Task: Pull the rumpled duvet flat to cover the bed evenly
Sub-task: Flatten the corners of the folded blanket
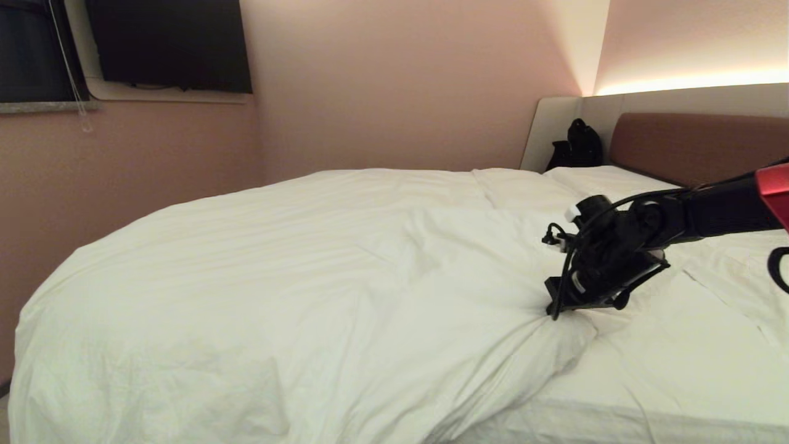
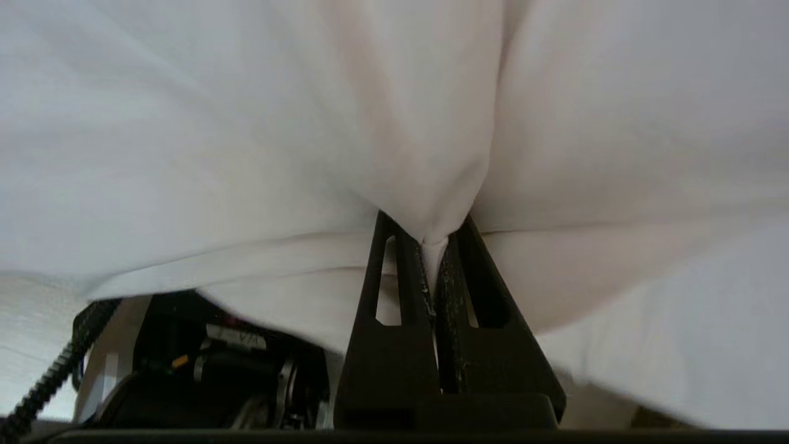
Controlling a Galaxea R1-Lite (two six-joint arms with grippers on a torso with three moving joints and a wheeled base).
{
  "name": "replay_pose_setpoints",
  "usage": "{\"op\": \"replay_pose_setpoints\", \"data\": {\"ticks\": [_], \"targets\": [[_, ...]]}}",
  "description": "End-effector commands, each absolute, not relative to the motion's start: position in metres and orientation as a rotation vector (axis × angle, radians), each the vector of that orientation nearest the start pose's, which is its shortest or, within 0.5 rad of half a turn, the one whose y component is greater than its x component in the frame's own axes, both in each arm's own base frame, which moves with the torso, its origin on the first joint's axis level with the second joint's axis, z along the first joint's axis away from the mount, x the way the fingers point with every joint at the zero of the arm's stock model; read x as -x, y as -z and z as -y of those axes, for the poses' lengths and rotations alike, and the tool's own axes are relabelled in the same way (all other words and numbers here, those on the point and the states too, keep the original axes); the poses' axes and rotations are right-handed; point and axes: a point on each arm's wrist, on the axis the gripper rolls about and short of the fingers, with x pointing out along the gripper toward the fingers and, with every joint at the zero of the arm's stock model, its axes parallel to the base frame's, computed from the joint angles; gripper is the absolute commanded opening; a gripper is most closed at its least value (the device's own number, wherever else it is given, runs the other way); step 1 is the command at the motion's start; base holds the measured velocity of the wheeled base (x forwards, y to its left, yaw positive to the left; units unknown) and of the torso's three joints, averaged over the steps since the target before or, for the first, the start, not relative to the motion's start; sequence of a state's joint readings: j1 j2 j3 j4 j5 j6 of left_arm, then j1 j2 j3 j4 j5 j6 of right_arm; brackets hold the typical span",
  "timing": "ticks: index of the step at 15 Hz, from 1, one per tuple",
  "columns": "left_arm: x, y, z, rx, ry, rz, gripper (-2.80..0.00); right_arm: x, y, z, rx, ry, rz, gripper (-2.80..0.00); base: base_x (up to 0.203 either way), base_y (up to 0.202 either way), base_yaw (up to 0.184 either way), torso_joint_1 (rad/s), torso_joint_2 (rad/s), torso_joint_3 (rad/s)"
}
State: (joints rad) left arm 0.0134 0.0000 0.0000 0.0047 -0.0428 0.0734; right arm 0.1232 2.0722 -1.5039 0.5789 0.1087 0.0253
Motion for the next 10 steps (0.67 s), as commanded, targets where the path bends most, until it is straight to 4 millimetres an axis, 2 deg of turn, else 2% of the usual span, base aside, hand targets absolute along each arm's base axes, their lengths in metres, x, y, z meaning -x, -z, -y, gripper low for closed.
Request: {"op": "replay_pose_setpoints", "data": {"ticks": [1, 4, 5, 7, 10], "targets": [[0.023, -0.075, 0.001, -0.073, 0.029, -0.005, -2.8, -0.317, -0.178, -0.028, -0.034, -0.152, -1.098, -2.8, 0.0, 0.0, 0.0, 0.0, 0.0, 0.0], [0.023, -0.075, 0.001, -0.073, 0.029, -0.005, -2.8, -0.272, -0.167, -0.004, -0.068, -0.088, -1.172, -2.8, 0.0, 0.0, 0.0, 0.0, 0.0, 0.0], [0.023, -0.075, 0.001, -0.073, 0.029, -0.005, -2.8, -0.264, -0.166, 0.001, -0.077, -0.076, -1.175, -2.8, 0.0, 0.0, 0.0, 0.0, 0.0, 0.0], [0.023, -0.075, 0.001, -0.073, 0.029, -0.005, -2.8, -0.263, -0.166, 0.003, -0.073, -0.076, -1.169, -2.8, 0.0, 0.0, 0.0, 0.0, 0.0, 0.0], [0.023, -0.075, 0.001, -0.073, 0.029, -0.005, -2.8, -0.244, -0.135, 0.005, -0.051, -0.089, -1.218, -2.8, 0.0, 0.0, 0.0, 0.0, 0.0, 0.0]]}}
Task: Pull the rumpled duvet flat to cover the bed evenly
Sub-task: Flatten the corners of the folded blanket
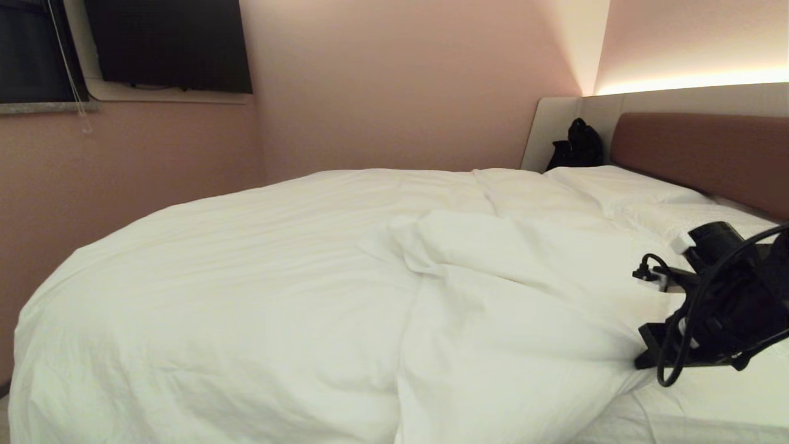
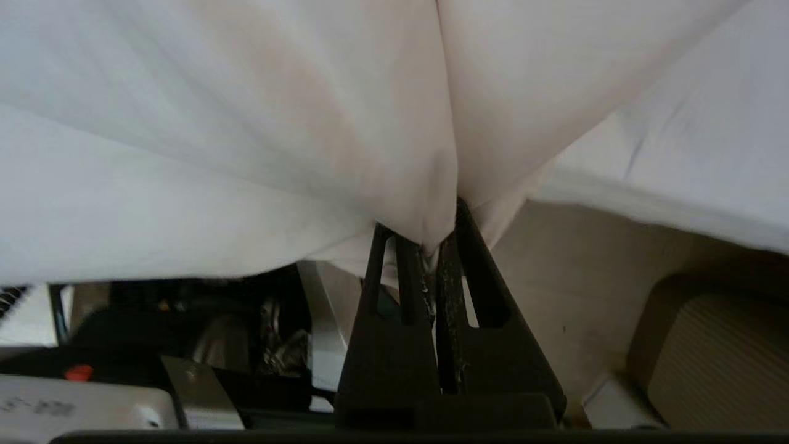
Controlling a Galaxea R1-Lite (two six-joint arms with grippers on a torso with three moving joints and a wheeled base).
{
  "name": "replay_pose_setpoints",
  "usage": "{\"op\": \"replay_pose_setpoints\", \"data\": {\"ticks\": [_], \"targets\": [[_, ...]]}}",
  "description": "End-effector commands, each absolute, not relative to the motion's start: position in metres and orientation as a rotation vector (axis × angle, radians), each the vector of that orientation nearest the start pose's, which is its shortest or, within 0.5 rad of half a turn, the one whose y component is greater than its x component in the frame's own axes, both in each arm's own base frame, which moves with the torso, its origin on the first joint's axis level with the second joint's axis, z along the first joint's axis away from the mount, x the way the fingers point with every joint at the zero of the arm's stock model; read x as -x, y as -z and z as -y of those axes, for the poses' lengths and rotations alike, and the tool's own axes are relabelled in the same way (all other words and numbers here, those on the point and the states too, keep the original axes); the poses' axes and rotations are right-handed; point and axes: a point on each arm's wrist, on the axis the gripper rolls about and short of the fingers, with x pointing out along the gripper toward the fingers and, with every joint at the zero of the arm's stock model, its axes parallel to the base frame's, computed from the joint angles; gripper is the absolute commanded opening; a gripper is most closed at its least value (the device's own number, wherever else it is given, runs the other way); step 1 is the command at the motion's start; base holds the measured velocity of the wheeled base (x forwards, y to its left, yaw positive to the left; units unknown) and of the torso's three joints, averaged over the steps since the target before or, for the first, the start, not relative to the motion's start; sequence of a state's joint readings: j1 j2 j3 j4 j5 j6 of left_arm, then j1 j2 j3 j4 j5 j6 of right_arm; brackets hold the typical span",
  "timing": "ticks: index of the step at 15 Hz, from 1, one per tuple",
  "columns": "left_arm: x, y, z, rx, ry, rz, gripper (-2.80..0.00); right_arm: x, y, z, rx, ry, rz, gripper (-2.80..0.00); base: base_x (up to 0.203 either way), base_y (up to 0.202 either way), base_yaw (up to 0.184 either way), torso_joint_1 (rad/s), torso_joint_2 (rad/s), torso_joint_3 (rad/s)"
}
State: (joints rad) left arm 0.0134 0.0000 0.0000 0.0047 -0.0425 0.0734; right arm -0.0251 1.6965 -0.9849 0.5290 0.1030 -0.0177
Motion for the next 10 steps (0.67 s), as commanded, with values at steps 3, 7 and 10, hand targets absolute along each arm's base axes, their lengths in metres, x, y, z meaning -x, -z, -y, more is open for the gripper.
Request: {"op": "replay_pose_setpoints", "data": {"ticks": [3, 7, 10], "targets": [[0.023, -0.075, 0.001, -0.073, 0.029, -0.005, -2.8, -0.253, -0.124, 0.006, -0.044, -0.093, -1.186, 0.0, 0.0, 0.0, 0.0, 0.0, 0.0, 0.0], [0.023, -0.075, 0.001, -0.073, 0.029, -0.005, -2.8, -0.253, -0.144, 0.004, -0.056, -0.127, -1.086, 0.0, 0.0, 0.0, 0.0, 0.0, 0.0, 0.0], [0.023, -0.075, 0.001, -0.073, 0.029, -0.005, -2.8, -0.263, -0.184, -0.003, -0.032, -0.157, -0.929, 0.0, 0.0, 0.0, 0.0, 0.0, 0.0, 0.0]]}}
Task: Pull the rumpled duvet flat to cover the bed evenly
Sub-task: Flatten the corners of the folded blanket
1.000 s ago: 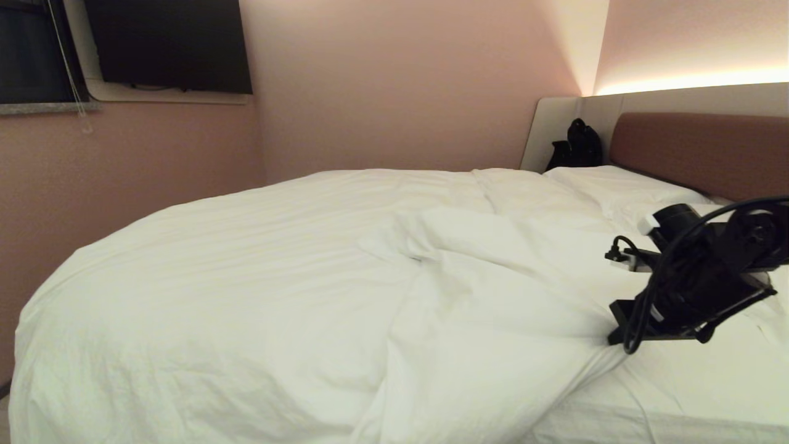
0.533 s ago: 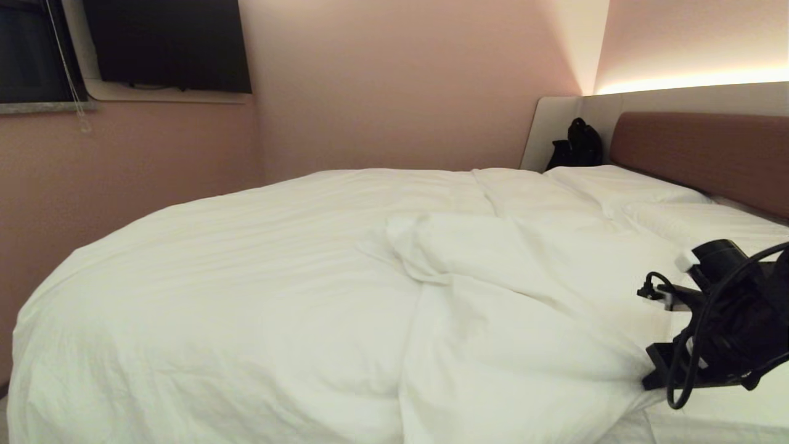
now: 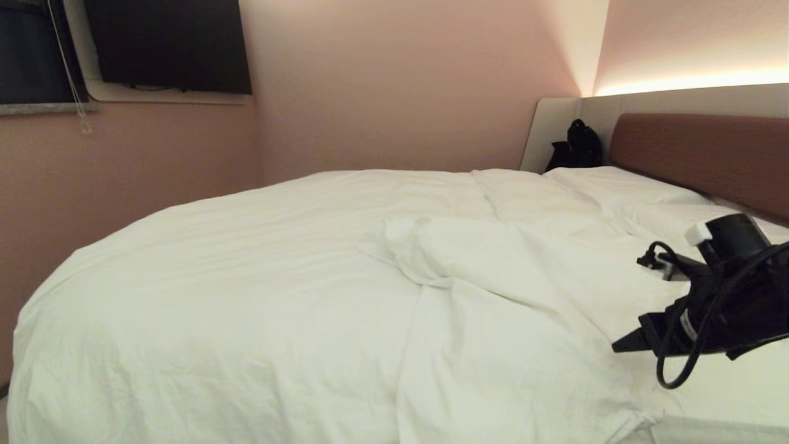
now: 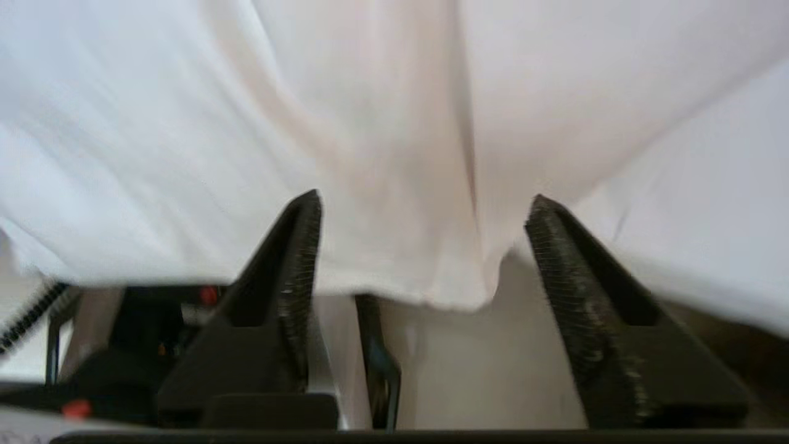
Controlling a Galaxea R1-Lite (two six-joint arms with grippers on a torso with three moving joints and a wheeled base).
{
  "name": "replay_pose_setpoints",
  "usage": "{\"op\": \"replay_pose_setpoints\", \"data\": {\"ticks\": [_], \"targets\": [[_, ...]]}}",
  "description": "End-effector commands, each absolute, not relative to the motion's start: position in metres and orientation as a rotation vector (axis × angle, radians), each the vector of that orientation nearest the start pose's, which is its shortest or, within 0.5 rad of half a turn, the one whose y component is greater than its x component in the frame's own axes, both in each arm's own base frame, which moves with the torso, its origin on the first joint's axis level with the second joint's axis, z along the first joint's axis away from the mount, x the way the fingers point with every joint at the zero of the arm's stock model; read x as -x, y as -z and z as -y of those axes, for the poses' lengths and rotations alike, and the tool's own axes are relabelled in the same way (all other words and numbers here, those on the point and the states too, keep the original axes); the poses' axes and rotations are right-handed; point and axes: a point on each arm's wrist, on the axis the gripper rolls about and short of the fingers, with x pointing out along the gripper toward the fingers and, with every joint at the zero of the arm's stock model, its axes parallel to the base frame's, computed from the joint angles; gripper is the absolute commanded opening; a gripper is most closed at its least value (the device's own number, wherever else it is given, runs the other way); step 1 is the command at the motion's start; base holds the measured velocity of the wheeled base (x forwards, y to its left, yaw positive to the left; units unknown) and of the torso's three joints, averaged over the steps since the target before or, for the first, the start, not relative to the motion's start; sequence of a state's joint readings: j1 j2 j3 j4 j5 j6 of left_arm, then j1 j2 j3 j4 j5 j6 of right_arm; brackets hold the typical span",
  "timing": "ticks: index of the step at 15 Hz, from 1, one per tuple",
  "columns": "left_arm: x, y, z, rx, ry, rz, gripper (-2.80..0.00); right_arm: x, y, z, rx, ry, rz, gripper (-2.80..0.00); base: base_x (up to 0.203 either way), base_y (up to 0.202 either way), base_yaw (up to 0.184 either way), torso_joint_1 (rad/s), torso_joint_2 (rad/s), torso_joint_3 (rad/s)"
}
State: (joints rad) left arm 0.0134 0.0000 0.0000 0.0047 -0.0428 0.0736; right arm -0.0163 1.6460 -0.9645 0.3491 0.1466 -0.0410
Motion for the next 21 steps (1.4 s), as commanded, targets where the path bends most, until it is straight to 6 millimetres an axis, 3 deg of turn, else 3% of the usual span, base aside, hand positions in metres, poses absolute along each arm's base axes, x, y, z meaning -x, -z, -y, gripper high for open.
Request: {"op": "replay_pose_setpoints", "data": {"ticks": [1, 3, 4, 7, 8, 10, 13, 17, 19, 21], "targets": [[0.023, -0.075, 0.001, -0.073, 0.029, -0.005, -2.8, -0.269, -0.198, -0.007, -0.024, -0.17, -0.874, 0.0, 0.0, 0.0, 0.0, 0.0, 0.0, 0.0], [0.023, -0.075, 0.001, -0.073, 0.029, -0.005, -2.8, -0.288, -0.23, -0.019, -0.011, -0.205, -0.752, 0.0, 0.0, 0.0, 0.0, 0.0, 0.0, 0.0], [0.023, -0.075, 0.001, -0.073, 0.029, -0.005, -2.8, -0.298, -0.237, -0.027, -0.008, -0.223, -0.725, 0.0, 0.0, 0.0, 0.0, 0.0, 0.0, 0.0], [0.023, -0.075, 0.001, -0.073, 0.029, -0.005, -2.8, -0.31, -0.238, -0.035, -0.008, -0.242, -0.717, 0.0, 0.0, 0.0, 0.0, 0.0, 0.0, 0.0], [0.023, -0.075, 0.001, -0.073, 0.029, -0.005, -2.8, -0.327, -0.237, -0.04, -0.007, -0.248, -0.71, -2.8, 0.0, 0.0, 0.0, 0.0, 0.0, 0.0], [0.023, -0.075, 0.001, -0.073, 0.029, -0.005, -2.8, -0.364, -0.235, -0.049, -0.013, -0.258, -0.681, -2.8, 0.0, 0.0, 0.0, 0.0, 0.0, 0.0], [0.023, -0.075, 0.001, -0.073, 0.029, -0.005, -2.8, -0.395, -0.236, -0.064, -0.015, -0.279, -0.633, -2.8, 0.0, 0.0, 0.0, 0.0, 0.0, 0.0], [0.023, -0.075, 0.001, -0.073, 0.029, -0.005, -2.8, -0.426, -0.227, -0.084, -0.012, -0.307, -0.615, -2.8, 0.0, 0.0, 0.0, 0.0, 0.0, 0.0], [0.023, -0.075, 0.001, -0.073, 0.029, -0.005, -2.8, -0.431, -0.223, -0.092, -0.014, -0.32, -0.606, -2.8, 0.0, 0.0, 0.0, 0.0, 0.0, 0.0], [0.023, -0.075, 0.001, -0.073, 0.029, -0.005, -2.8, -0.442, -0.204, -0.108, 0.0, -0.348, -0.614, -2.8, 0.0, 0.0, 0.0, 0.0, 0.0, 0.0]]}}
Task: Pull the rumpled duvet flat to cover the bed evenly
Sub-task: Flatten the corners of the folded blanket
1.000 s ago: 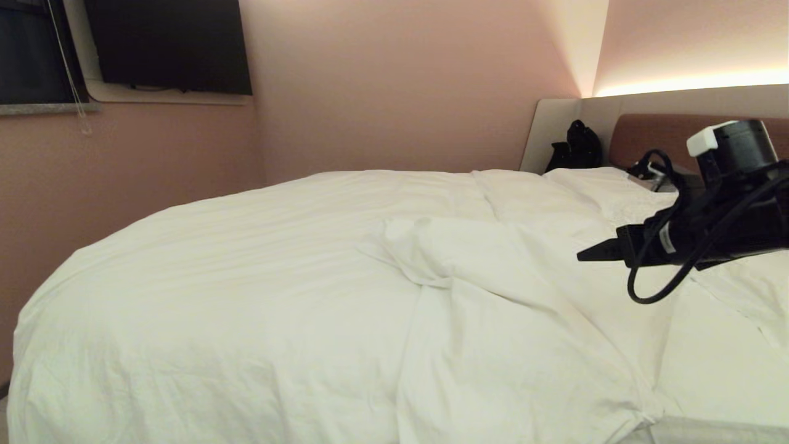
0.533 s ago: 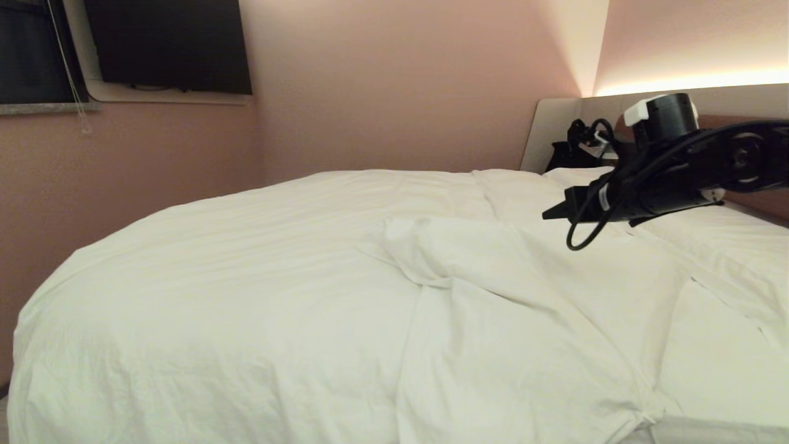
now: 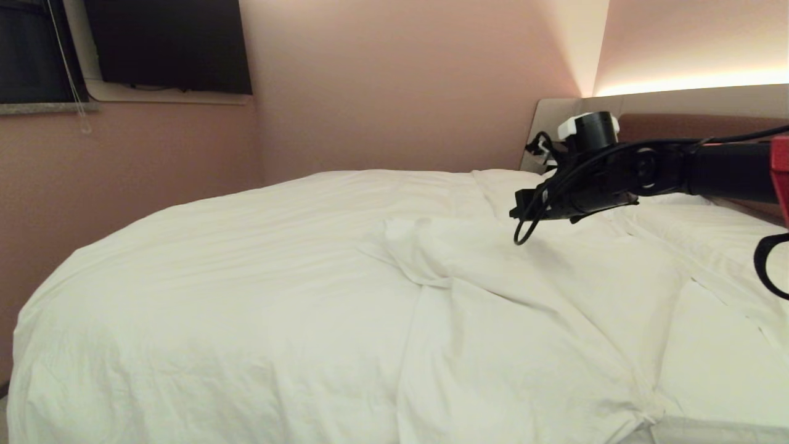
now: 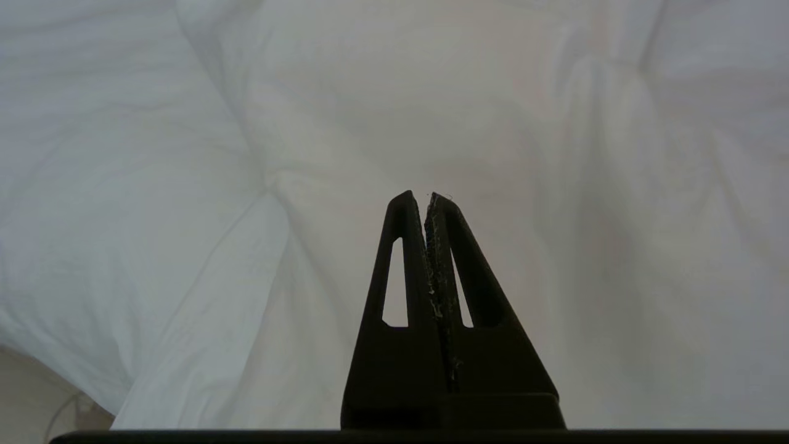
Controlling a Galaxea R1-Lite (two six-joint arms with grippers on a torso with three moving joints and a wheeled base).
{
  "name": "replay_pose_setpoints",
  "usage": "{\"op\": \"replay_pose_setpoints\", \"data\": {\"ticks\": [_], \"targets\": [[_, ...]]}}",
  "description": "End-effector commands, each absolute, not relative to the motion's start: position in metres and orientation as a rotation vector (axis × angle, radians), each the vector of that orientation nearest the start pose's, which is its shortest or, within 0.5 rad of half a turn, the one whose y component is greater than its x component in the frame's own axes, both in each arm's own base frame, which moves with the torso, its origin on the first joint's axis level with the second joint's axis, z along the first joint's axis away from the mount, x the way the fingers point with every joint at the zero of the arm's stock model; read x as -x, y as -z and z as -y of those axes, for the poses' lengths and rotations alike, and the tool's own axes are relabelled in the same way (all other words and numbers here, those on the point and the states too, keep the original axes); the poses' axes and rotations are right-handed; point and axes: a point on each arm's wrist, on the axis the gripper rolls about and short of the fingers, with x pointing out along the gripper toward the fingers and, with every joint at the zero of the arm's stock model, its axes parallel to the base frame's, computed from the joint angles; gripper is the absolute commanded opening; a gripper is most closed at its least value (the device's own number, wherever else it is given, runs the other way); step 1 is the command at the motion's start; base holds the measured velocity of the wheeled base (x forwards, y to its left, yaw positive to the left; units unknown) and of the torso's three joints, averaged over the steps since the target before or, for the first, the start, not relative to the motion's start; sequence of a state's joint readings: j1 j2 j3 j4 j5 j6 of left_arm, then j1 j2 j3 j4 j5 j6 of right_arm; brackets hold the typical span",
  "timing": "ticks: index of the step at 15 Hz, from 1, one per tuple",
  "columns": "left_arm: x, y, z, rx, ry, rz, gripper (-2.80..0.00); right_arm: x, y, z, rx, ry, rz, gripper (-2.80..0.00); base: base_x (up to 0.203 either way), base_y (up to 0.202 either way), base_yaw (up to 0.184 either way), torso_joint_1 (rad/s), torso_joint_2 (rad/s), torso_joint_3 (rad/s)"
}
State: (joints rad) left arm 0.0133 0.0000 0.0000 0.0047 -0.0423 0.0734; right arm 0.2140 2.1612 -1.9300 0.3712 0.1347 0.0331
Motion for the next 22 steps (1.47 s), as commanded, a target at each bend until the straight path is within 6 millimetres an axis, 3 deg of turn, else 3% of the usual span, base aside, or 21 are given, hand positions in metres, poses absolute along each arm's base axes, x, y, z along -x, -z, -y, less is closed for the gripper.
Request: {"op": "replay_pose_setpoints", "data": {"ticks": [1, 5, 6, 7, 16, 22], "targets": [[0.023, -0.075, 0.001, -0.073, 0.029, -0.005, -2.8, -0.442, -0.2, -0.112, 0.009, -0.356, -0.62, -2.8, 0.0, 0.0, 0.0, 0.0, 0.0, 0.0], [0.023, -0.075, 0.001, -0.073, 0.029, -0.005, -2.8, -0.444, -0.192, -0.115, 0.015, -0.359, -0.644, -2.8, 0.0, 0.0, 0.0, 0.0, 0.0, 0.0], [0.023, -0.075, 0.001, -0.073, 0.029, -0.005, -2.8, -0.444, -0.192, -0.115, 0.015, -0.358, -0.645, -2.49, 0.0, 0.0, 0.0, 0.0, 0.0, 0.0], [0.023, -0.075, 0.001, -0.073, 0.029, -0.005, -2.8, -0.444, -0.191, -0.115, 0.015, -0.358, -0.647, 0.0, 0.0, 0.0, 0.0, 0.0, 0.0, 0.0], [0.023, -0.075, 0.001, -0.073, 0.029, -0.005, -2.8, -0.444, -0.158, -0.117, 0.133, -0.347, -0.756, 0.0, 0.0, 0.0, 0.0, 0.0, 0.0, 0.0], [0.023, -0.075, 0.001, -0.073, 0.029, -0.005, -2.8, -0.448, -0.118, -0.117, 0.291, -0.372, -0.844, 0.0, 0.0, 0.0, 0.0, 0.0, 0.0, 0.0]]}}
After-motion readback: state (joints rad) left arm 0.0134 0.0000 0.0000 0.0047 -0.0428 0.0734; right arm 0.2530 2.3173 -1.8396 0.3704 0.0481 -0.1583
